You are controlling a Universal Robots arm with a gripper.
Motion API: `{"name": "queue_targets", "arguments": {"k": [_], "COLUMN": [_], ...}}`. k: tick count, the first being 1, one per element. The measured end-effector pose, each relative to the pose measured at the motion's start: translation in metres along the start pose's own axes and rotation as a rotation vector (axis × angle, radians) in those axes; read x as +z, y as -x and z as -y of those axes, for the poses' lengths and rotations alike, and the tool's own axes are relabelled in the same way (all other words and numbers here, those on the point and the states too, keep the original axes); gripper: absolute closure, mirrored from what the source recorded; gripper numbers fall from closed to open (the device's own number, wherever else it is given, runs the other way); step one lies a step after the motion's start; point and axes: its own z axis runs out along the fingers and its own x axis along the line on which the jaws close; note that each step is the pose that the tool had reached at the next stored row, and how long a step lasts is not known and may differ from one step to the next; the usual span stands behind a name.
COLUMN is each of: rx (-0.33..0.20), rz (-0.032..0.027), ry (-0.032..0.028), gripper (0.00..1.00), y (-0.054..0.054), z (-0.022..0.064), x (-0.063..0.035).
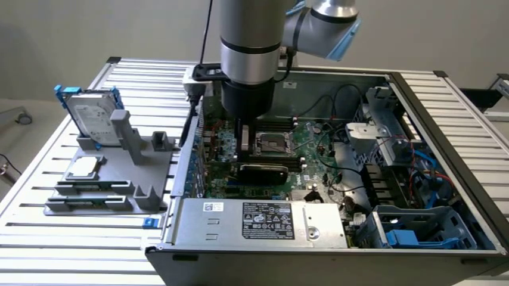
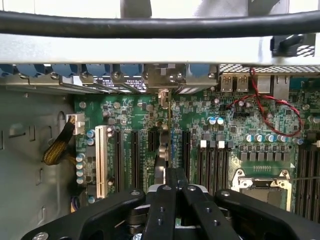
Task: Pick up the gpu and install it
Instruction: 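Press down on the gpu until it lock into place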
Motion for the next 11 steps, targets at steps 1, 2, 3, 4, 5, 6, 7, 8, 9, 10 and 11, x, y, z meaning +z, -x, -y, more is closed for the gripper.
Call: {"name": "queue_targets", "arguments": {"k": [1,2,3,4,5,6,7,8,9,10,11], "rx": [0.000,0.000,0.000,0.000,0.000,0.000,0.000,0.000,0.000,0.000,0.000], "rz": [0.0000,0.0001,0.0002,0.0000,-0.0006,-0.0015,-0.0029,-0.0042,-0.0052,-0.0065,-0.0077], "ry": [0.0000,0.0001,0.0001,0.0003,0.0007,0.0009,0.0014,0.0018,0.0022,0.0027,0.0032], "gripper": [0.89,0.89,0.89,0.89,0.89,0.89,0.89,0.89,0.89,0.89,0.89], "y": [0.000,0.000,0.000,0.000,0.000,0.000,0.000,0.000,0.000,0.000,0.000], "z": [-0.0001,-0.0006,-0.0012,-0.0020,-0.0031,-0.0042,-0.0054,-0.0067,-0.0080,-0.0091,-0.0102], "x": [-0.0014,-0.0019,-0.0022,-0.0025,-0.0028,-0.0029,-0.0031,-0.0034,-0.0035,-0.0038,-0.0040]}}
